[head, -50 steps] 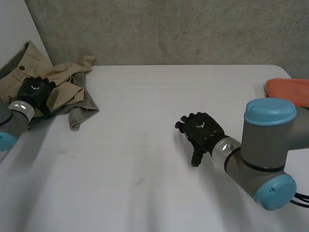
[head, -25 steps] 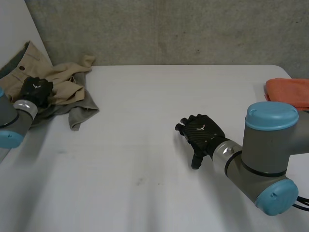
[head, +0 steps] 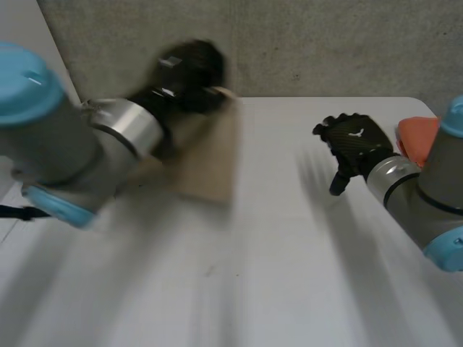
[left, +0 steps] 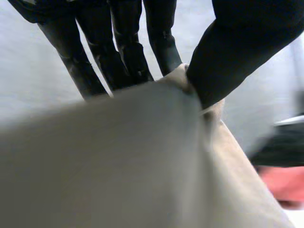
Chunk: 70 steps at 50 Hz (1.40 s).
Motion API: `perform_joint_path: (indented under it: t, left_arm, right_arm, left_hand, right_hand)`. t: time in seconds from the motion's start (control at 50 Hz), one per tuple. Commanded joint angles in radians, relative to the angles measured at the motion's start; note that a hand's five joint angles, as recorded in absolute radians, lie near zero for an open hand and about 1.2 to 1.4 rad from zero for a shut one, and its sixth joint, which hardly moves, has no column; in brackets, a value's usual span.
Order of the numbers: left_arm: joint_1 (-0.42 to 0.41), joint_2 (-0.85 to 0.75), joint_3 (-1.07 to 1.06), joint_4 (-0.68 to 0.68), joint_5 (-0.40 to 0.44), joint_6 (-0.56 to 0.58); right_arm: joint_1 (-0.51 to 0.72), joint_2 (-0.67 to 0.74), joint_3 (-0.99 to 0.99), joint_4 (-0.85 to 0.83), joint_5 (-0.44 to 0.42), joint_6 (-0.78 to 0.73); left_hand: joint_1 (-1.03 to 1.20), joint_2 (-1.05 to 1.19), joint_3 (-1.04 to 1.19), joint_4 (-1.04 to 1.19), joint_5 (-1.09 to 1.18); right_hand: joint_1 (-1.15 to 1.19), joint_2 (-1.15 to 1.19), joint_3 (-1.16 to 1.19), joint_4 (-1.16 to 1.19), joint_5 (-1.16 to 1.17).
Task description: Fold the laundry.
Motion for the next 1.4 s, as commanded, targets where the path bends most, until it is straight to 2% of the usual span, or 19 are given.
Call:
perform_joint_path:
  t: [0.02,0.04,0.12,0.32,0.42,0.5,0.6,0.78,0.86,1.0,1.14,1.22,1.24,1.36,1.4]
  left_arm:
    - [-0.208,-0.200,0.111,-0.016,0.014,-0.034]
    - [-0.206,-0.201,0.116,-0.023,0.007,-0.034]
    - [-0.197,-0.200,0.114,-0.049,-0.014,-0.012]
    - [-0.039,-0.050,-0.057,-0.129,-0.068,0.184]
    - [-0.001,-0.011,-0.148,-0.129,-0.083,0.278]
    - [0.085,-0.013,-0.194,-0.126,-0.117,0.350]
    - [0.140,-0.019,-0.203,-0.126,-0.141,0.364]
    - [0.162,-0.019,-0.225,-0.123,-0.144,0.361]
    - [0.162,-0.016,-0.232,-0.115,-0.144,0.361]
    - [0.168,-0.007,-0.258,-0.074,-0.144,0.356]
    - [0.168,0.000,-0.274,-0.059,-0.144,0.353]
    - [0.171,0.007,-0.277,-0.057,-0.144,0.353]
    - [0.171,0.009,-0.277,-0.056,-0.144,0.353]
    - [0.180,0.030,-0.278,-0.056,-0.146,0.351]
    - [0.183,0.041,-0.283,-0.056,-0.144,0.351]
  right_arm:
    - [-0.035,0.000,-0.014,0.001,0.008,0.002]
    - [-0.037,0.000,-0.014,0.002,0.008,0.000]
    - [-0.049,0.001,-0.014,0.002,0.008,0.000]
    - [-0.060,-0.005,-0.026,0.019,-0.013,-0.017]
    - [-0.042,-0.039,-0.005,0.128,-0.093,-0.098]
    - [0.004,-0.062,0.028,0.232,-0.169,-0.162]
    - [0.104,-0.059,0.106,0.277,-0.193,-0.175]
    - [0.214,-0.060,0.284,0.070,-0.183,-0.138]
    - [0.282,-0.056,0.299,0.039,-0.180,-0.060]
    - [0.323,0.015,0.291,0.024,-0.176,-0.032]
    - [0.359,0.076,0.262,-0.004,-0.111,-0.037]
    - [0.360,0.104,0.241,-0.057,-0.052,-0.037]
    - [0.360,0.104,0.232,-0.070,-0.032,-0.038]
    - [0.357,0.086,0.195,-0.103,-0.004,-0.021]
    - [0.356,0.020,0.167,-0.120,0.002,-0.017]
  left_hand:
    - [-0.851,-0.875,-0.870,-0.876,-0.831]
    - [-0.999,-1.022,-1.017,-1.024,-0.979]
    - [-0.972,-0.995,-0.990,-0.996,-0.952]
    - [-0.939,-0.963,-0.958,-0.964,-0.919]
    - [-0.939,-0.963,-0.958,-0.964,-0.919]
    - [-0.939,-0.963,-0.958,-0.964,-0.919]
    - [-0.939,-0.963,-0.958,-0.964,-0.919]
    - [-0.954,-0.977,-0.973,-0.979,-0.934]
    - [-0.960,-0.983,-0.978,-0.985,-0.940]
    - [-0.954,-0.977,-0.973,-0.979,-0.934]
    - [-0.954,-0.977,-0.973,-0.979,-0.934]
    - [-0.954,-0.977,-0.973,-0.979,-0.934]
    - [-0.954,-0.977,-0.973,-0.979,-0.934]
    - [-0.957,-0.980,-0.976,-0.982,-0.937]
    - [-0.957,-0.980,-0.976,-0.982,-0.937]
  right_hand:
    - [-0.029,-0.047,-0.042,-0.062,-0.069]
    - [-0.029,-0.047,-0.042,-0.062,-0.069]
    - [-0.029,-0.047,-0.042,-0.062,-0.069]
    - [-0.029,-0.047,-0.042,-0.062,-0.069]
    - [-0.029,-0.047,-0.042,-0.062,-0.069]
    - [-0.029,-0.047,-0.042,-0.062,-0.069]
    - [-0.029,-0.047,-0.042,-0.062,-0.069]
    - [-0.029,-0.047,-0.042,-0.062,-0.069]
    - [0.001,-0.017,-0.012,-0.032,-0.038]
    - [0.057,0.039,0.044,0.024,0.018]
    - [0.324,0.306,0.311,0.291,0.284]
    - [0.887,0.869,0.874,0.854,0.847]
    - [1.189,1.172,1.176,1.157,1.150]
    - [1.192,1.175,1.179,1.160,1.153]
    - [1.192,1.175,1.179,1.160,1.153]
